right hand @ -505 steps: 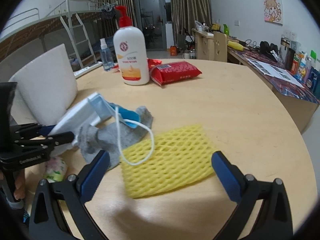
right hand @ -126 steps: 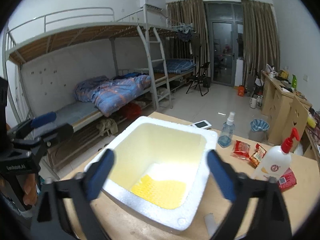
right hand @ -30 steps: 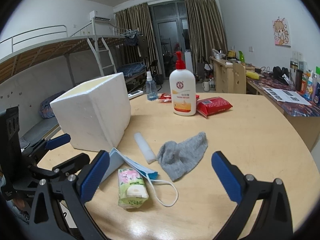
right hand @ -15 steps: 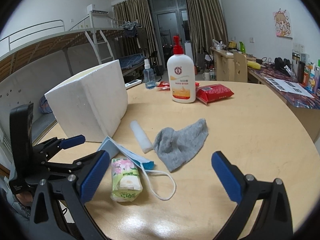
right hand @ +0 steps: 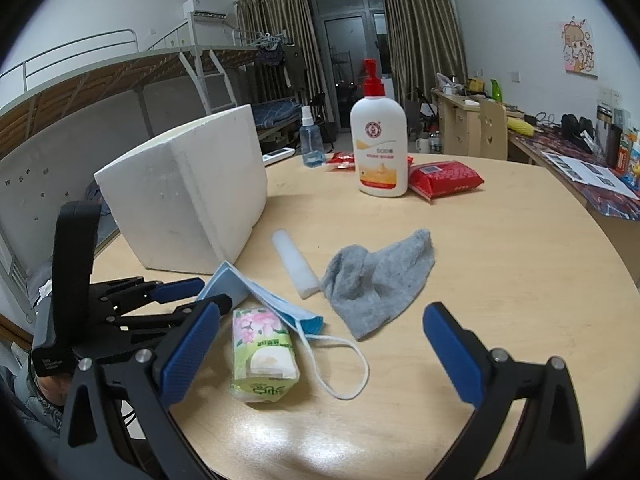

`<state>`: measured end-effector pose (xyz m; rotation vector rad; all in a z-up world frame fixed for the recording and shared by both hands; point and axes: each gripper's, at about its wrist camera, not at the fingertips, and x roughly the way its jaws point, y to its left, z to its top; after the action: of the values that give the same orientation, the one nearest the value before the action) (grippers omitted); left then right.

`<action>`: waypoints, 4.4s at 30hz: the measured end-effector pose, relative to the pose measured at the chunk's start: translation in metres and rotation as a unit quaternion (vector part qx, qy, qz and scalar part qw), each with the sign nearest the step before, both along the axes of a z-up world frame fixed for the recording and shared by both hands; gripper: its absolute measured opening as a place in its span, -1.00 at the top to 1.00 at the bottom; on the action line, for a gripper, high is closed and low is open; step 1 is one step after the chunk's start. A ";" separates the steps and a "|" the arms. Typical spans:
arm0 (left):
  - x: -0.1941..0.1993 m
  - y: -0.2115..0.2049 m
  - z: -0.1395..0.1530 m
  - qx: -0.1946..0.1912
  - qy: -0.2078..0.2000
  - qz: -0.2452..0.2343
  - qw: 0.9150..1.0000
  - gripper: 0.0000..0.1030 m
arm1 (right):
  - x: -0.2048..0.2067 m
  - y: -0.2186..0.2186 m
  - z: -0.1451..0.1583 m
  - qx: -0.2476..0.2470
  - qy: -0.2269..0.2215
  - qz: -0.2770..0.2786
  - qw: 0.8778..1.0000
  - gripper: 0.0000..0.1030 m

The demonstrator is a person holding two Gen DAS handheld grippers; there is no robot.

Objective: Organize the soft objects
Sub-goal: 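Grasp the blue mask with the left gripper while the right grasps the tissue packet, then carry the blue mask and tissue packet above the white foam box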

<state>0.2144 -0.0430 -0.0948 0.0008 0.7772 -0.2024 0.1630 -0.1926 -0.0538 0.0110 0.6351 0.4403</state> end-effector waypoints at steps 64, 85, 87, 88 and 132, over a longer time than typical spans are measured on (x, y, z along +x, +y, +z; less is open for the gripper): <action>-0.059 0.078 0.045 -0.024 -0.095 0.092 0.991 0.93 | -0.002 0.063 -0.047 -0.106 0.060 0.041 0.992 0.43; -0.092 0.066 0.074 -0.023 -0.144 0.076 0.986 0.93 | -0.026 0.032 0.005 -0.053 -0.008 0.006 0.999 0.47; -0.098 0.064 0.079 -0.022 -0.150 0.075 0.986 0.93 | -0.031 0.030 0.010 -0.050 -0.016 0.005 0.999 0.47; -0.100 0.064 0.081 -0.022 -0.153 0.075 0.985 0.93 | -0.033 0.029 0.012 -0.048 -0.020 0.005 0.999 0.47; -0.173 0.125 0.136 0.020 -0.213 0.200 0.956 0.92 | -0.054 0.104 0.059 -0.006 -0.099 0.132 0.986 0.47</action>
<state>0.0417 0.0821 0.0417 -0.0717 0.3381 0.1956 0.1093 -0.0889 0.0052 -0.1292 0.4443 0.6851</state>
